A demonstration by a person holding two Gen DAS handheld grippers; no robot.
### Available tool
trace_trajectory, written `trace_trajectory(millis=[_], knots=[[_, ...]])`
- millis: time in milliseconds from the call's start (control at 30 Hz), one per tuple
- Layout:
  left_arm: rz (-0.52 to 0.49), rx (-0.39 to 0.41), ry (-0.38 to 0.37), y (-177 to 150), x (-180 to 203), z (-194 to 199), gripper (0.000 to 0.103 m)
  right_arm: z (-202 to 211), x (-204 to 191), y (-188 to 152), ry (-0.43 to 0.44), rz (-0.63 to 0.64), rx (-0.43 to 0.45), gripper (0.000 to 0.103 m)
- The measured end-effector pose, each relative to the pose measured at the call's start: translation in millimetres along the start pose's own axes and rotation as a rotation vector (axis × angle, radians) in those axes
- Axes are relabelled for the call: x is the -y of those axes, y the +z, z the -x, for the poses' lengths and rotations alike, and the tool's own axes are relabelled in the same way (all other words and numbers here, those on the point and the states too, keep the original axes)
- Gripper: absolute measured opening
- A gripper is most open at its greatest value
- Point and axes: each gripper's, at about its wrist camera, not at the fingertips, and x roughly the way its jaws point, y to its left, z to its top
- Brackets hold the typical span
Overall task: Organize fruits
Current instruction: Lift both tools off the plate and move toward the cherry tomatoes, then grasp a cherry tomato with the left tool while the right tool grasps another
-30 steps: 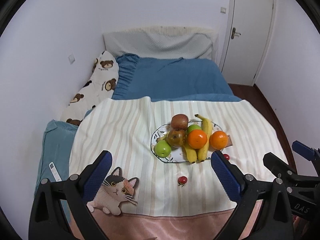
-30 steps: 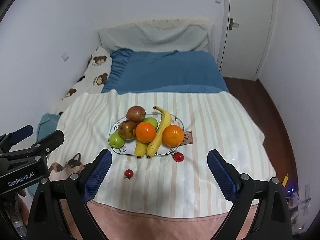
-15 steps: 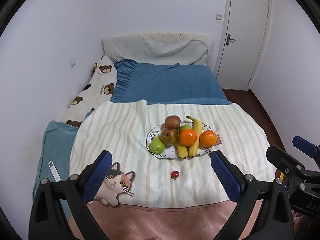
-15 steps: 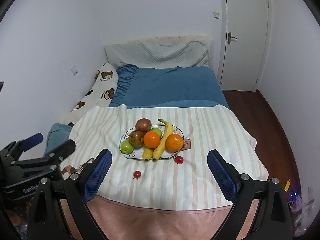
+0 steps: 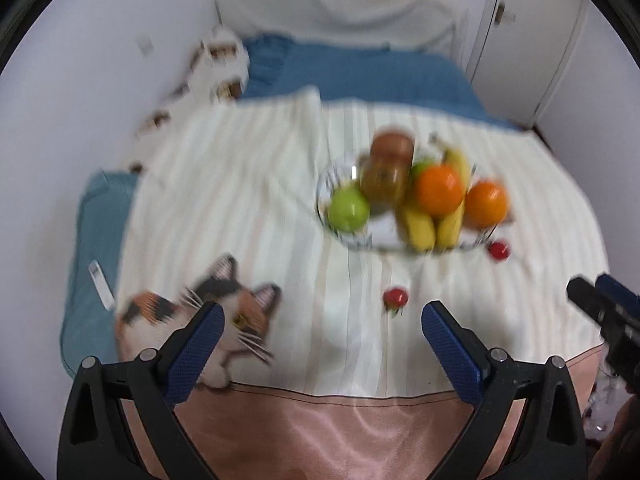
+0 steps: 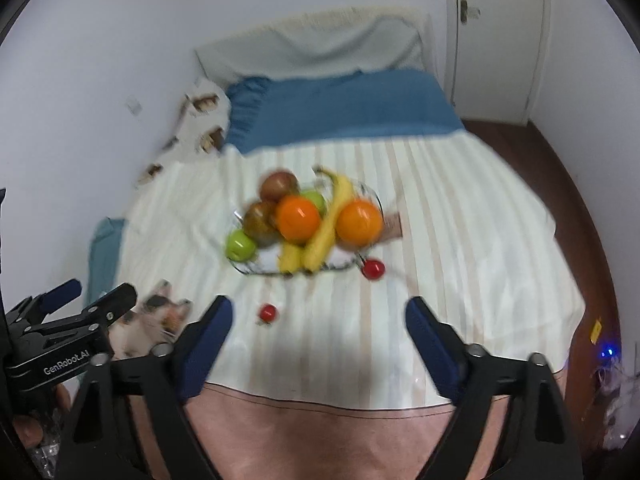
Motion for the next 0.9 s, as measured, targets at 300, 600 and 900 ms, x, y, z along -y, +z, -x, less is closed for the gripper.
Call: trace_trajectory(millis=[300,600,900], knots=[[0.014,-0.283,-0.096,-0.7,22.0,-118.0,0.068,-121.5,40.0,17.1,-0.029,-0.064,-0.103,0.050],[-0.023,-0.314,-0.160,-2.3,53.9,-140.0,0.068,-172.7,54.2,29.5,-0.017,-0.094,-0.155,0.047],[-0.061,-0.311,-0.146,-13.6,74.7,-153.5,0.024,-187.6,52.9,27.6,-0.028,-0.065,-0.177,0.028]])
